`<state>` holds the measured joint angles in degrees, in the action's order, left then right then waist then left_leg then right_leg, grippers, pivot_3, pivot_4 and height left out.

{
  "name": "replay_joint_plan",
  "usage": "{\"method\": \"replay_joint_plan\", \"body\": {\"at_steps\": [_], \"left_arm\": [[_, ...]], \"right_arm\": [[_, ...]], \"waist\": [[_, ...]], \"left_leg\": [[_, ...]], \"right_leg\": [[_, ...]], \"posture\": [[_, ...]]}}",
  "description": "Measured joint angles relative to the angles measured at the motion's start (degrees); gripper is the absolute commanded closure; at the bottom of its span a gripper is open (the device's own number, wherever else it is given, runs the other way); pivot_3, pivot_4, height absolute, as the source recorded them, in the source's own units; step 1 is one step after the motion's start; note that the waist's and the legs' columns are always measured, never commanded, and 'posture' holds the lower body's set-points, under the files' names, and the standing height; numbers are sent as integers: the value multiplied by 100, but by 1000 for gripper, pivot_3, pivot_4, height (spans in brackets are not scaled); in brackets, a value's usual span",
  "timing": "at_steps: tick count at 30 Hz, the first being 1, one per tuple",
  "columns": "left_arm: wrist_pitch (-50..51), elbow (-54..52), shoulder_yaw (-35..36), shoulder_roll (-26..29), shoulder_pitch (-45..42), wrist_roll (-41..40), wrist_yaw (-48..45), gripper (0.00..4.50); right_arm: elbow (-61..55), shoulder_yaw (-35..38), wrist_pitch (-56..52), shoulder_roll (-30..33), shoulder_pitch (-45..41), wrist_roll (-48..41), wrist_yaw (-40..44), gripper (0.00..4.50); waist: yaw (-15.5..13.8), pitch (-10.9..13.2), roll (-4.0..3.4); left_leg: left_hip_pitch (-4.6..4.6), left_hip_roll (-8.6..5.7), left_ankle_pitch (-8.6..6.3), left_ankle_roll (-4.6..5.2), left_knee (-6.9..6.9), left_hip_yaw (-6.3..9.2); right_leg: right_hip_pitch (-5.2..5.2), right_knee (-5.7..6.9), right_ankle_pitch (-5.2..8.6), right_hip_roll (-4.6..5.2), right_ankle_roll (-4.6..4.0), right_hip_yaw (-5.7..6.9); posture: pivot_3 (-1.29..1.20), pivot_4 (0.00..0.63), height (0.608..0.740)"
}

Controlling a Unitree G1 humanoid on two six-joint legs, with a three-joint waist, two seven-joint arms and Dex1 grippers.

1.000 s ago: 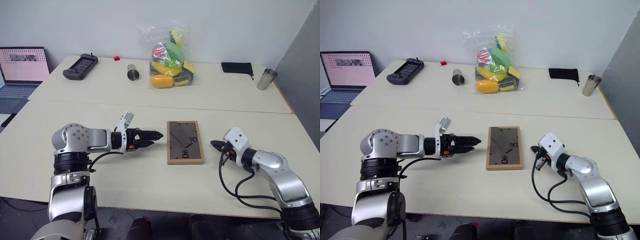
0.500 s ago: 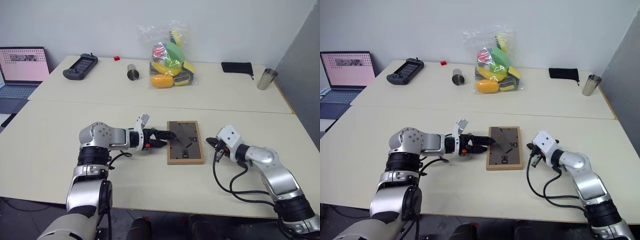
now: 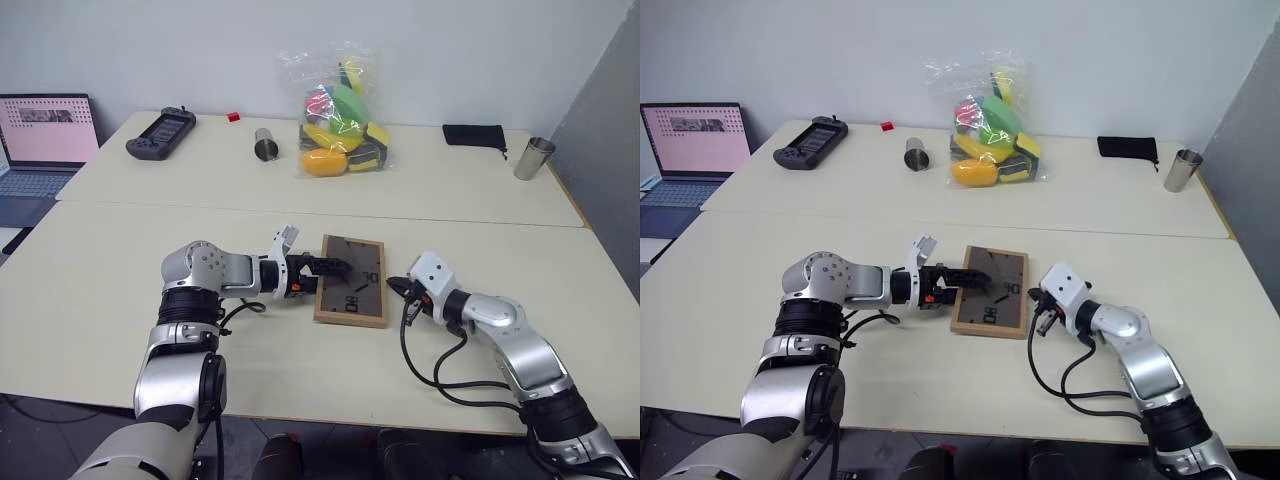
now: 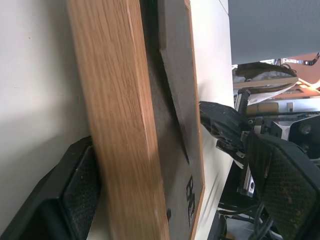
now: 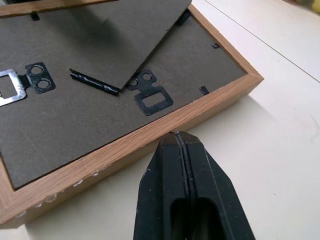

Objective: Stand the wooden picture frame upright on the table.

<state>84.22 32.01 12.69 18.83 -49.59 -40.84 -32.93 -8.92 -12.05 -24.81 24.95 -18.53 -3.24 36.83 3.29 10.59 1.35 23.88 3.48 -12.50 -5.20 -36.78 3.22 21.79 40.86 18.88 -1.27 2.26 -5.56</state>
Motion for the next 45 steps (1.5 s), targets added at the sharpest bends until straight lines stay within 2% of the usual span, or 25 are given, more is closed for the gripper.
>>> {"method": "replay_joint_plan", "body": {"at_steps": [12,19,22,24,29,32,40,45], "left_arm": [[60,-66,-67,31,-2,74,-146,50],[574,-868,-415,730,473,-159,-646,50],[705,-1429,-880,1230,872,-535,-1055,50],[748,-1627,-1032,1347,977,-607,-1181,50],[757,-1531,-1060,1274,913,-581,-1194,50],[612,-1124,-958,987,714,-419,-1079,50],[457,-444,-120,686,587,-335,-583,50],[408,-567,-58,689,645,-321,-503,50]], "right_arm": [[-131,-114,-144,-199,-37,2,-115,4500],[-131,-76,-129,-38,8,1,-97,4500],[-123,-80,-117,-40,16,-1,-99,4500],[-122,-81,-116,-44,16,-1,-102,4500],[-121,-78,-113,-60,12,0,-116,4500],[-123,-30,-114,-36,14,-1,-141,4500],[-313,4,-141,237,153,-20,-38,4500],[-346,23,-146,287,170,-27,-20,4500]], "waist": [[2,0,0],[51,0,0],[81,1,-1],[70,1,-1],[16,0,-1],[-9,0,0],[7,0,-1],[51,0,-1]], "left_leg": [[1,0,0,0,1,0],[0,4,0,-1,16,0],[0,4,0,-1,17,-3],[0,3,0,-1,17,-2],[0,1,-1,1,16,-3],[0,0,-1,1,13,-2],[-9,1,0,1,13,-2],[-16,3,0,1,17,-1]], "right_leg": [[1,0,0,0,1,0],[9,-2,0,-1,1,0],[10,-4,1,-1,1,-4],[10,-3,1,0,1,-2],[9,-5,9,0,15,-2],[7,-5,8,0,14,-1],[3,-4,9,0,16,-2],[0,1,14,-4,23,-4]], "posture": [[0,150,740],[0,150,740],[0,150,740],[0,150,740],[0,150,740],[0,150,740],[0,150,740],[0,150,740]]}}
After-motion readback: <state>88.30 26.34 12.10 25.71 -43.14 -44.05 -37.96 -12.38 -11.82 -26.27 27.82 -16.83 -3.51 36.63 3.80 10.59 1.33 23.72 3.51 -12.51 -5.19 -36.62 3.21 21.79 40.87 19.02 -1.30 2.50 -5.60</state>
